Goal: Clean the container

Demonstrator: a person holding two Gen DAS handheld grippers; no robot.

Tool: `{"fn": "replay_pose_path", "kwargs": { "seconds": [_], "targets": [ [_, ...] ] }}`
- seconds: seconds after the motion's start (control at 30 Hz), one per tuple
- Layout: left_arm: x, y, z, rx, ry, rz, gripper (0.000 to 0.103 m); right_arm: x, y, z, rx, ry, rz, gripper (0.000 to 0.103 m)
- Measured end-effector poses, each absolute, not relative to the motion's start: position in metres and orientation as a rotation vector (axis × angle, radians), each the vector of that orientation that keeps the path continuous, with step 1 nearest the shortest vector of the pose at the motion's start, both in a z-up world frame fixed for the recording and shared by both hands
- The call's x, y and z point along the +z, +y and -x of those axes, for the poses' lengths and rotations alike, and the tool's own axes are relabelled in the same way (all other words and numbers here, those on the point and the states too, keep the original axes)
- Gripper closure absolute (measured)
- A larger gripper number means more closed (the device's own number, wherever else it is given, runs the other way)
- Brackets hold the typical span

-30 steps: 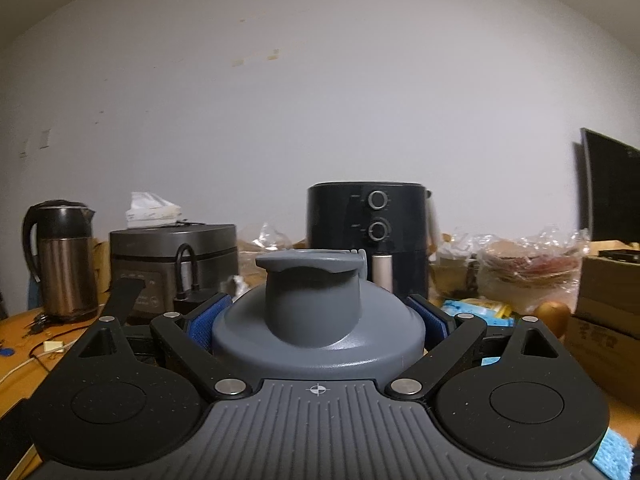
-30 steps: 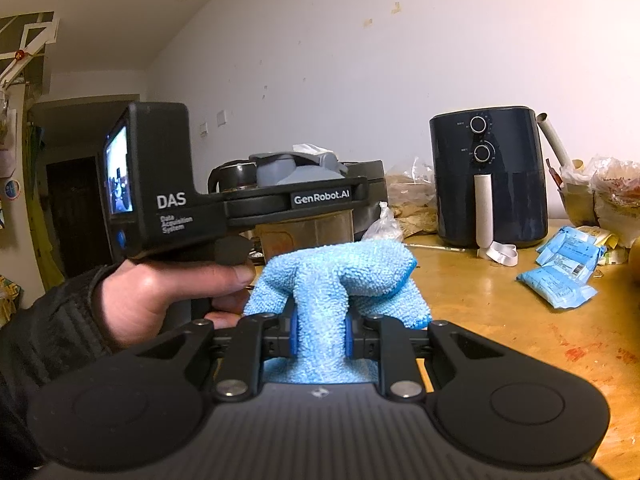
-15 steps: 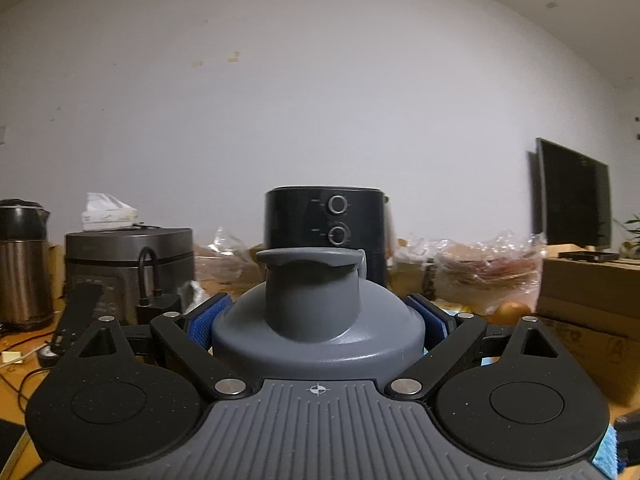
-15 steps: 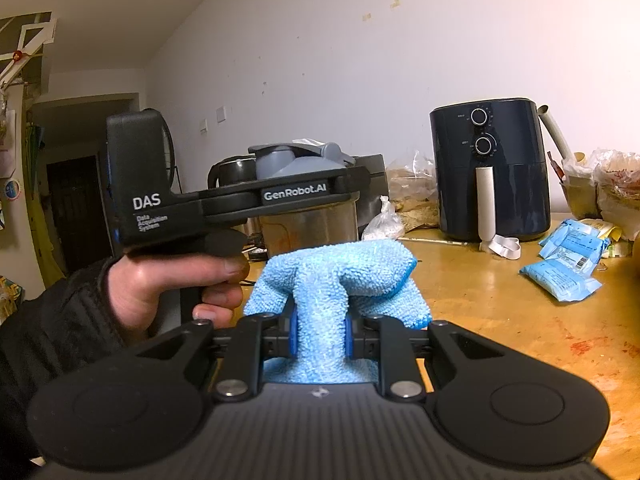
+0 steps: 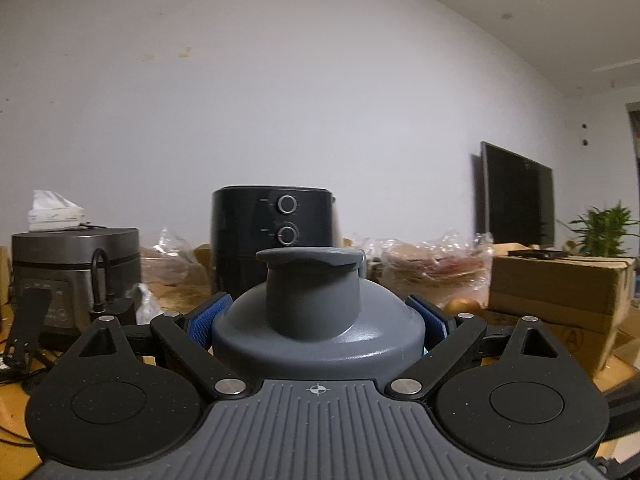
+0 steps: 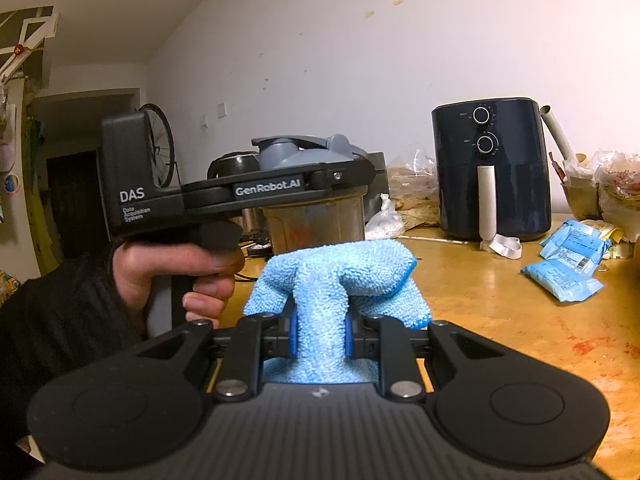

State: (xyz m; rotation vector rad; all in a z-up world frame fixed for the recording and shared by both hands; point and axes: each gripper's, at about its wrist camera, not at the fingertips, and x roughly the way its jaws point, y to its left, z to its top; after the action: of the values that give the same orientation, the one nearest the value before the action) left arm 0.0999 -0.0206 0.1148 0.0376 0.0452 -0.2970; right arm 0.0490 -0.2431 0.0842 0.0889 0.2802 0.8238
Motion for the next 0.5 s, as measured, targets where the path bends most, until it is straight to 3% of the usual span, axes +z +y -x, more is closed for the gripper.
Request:
{"fn": "replay_pose_path", "kwargs": {
  "seconds": [0.5],
  "targets": [
    [0.113, -0.009, -0.106, -0.4, 0.058, -0.04, 0.008, 0.082, -0.23, -0.059, 0.824, 0.295, -0.069, 0.084]
  ]
}}
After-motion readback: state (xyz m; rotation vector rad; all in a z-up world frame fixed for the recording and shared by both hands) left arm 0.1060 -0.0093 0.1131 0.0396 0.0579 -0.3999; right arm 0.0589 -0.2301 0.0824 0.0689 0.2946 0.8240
